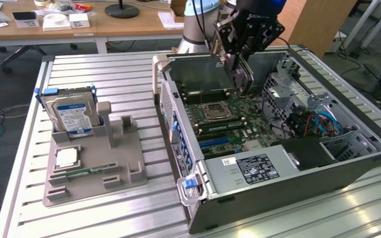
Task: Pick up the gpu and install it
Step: 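Pick up the gpu and move the gpu toward the slot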
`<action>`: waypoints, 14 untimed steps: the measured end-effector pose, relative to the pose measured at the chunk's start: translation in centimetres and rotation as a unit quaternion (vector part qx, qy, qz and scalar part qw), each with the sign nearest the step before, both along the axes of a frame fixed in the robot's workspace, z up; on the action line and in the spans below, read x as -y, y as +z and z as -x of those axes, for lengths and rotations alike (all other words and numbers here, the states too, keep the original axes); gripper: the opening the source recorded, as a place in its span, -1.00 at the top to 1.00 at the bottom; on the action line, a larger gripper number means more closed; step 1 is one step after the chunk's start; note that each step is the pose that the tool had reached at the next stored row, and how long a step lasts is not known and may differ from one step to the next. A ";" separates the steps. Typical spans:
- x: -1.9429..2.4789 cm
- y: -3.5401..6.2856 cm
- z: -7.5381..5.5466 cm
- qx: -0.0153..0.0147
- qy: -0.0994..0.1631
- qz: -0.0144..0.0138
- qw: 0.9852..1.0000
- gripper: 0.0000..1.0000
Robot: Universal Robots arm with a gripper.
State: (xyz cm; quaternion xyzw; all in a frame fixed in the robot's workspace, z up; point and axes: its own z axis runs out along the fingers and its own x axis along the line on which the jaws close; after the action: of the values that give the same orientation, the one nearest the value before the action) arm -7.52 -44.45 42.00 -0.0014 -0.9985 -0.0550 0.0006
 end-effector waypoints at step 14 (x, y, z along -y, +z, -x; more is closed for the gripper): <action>0.00 0.00 -0.6 0.000 0.000 0.000 1.000 0.46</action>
State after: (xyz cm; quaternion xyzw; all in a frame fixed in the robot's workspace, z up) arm -6.95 -44.45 42.00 -0.0014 -0.9985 -0.0550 0.0006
